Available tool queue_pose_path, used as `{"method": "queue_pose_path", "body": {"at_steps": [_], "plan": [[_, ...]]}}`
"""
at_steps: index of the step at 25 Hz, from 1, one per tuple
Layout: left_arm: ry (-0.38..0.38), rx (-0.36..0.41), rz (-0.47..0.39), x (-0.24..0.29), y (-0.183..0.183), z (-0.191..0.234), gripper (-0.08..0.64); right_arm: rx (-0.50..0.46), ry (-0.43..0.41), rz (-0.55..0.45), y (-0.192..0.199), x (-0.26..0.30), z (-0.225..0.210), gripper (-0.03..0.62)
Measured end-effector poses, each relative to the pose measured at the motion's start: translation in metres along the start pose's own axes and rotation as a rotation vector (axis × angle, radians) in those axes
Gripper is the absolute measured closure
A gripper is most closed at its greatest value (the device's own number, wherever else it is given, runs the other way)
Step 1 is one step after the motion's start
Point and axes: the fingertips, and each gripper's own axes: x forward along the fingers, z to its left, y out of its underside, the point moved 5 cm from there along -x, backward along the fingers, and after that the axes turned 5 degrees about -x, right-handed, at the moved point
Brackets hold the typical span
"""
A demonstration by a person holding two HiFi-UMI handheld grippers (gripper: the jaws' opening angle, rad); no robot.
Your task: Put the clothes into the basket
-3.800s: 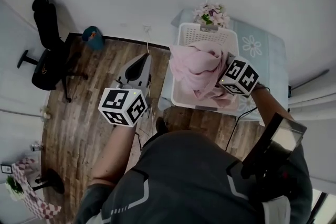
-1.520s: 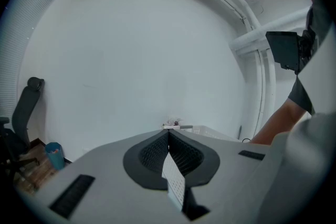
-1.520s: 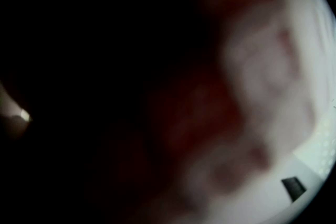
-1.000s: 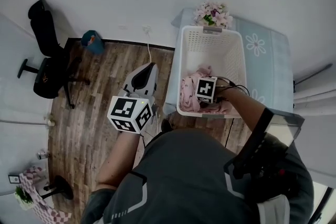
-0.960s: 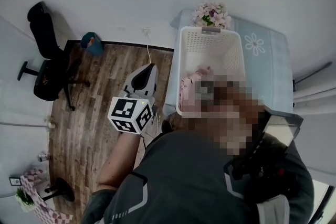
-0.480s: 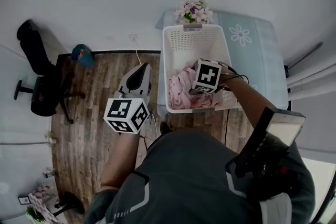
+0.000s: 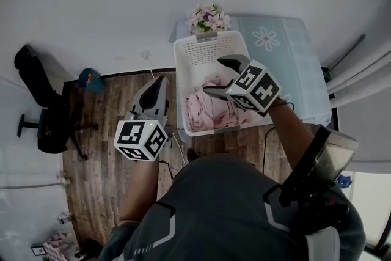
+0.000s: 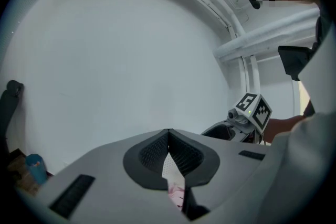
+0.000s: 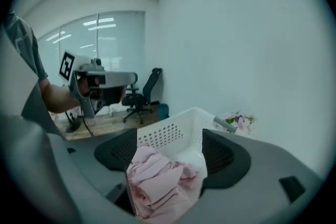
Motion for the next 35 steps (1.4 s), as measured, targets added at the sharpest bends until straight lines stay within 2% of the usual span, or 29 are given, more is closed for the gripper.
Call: {"method": "queue_pose_path", "body": {"at_steps": [4, 6, 8, 12, 15, 18, 21, 25, 35], "plan": [[0.016, 0.016, -0.015, 0.001, -0.006, -0.007, 0.551, 0.075, 0.134, -0.159, -0.015, -0.030, -0.005, 0.265], [0.019, 0.008, -0.028, 0.000, -0.009, -0.010, 0.551, 0.105, 0.175, -0.220, -0.018, -0.042, -0.005, 0.332], [0.023, 0.010, -0.032, -0.001, -0.011, -0.013, 0.551, 0.131, 0.209, -0.275, -0.021, -0.052, -0.005, 0.364], [0.031, 0.046, -0.015, 0.002, -0.011, -0.019, 0.551, 0.146, 0.328, -0.364, -0.024, -0.072, -0.006, 0.427], [0.038, 0.061, -0.017, 0.002, -0.014, -0.022, 0.551, 0.221, 0.377, -0.417, -0.023, -0.083, -0.007, 0.486], [0.035, 0.061, -0.028, -0.001, -0.016, -0.023, 0.551, 0.270, 0.382, -0.455, -0.025, -0.090, -0.005, 0.541], [0.020, 0.060, -0.038, -0.005, -0.017, -0.022, 0.551, 0.268, 0.367, -0.477, -0.031, -0.093, 0.000, 0.556], [0.030, 0.059, -0.039, -0.006, -0.019, -0.024, 0.551, 0.256, 0.404, -0.473, -0.032, -0.098, 0.001, 0.577], [0.018, 0.046, -0.050, -0.010, -0.019, -0.019, 0.551, 0.269, 0.423, -0.484, -0.035, -0.100, -0.001, 0.577]]}}
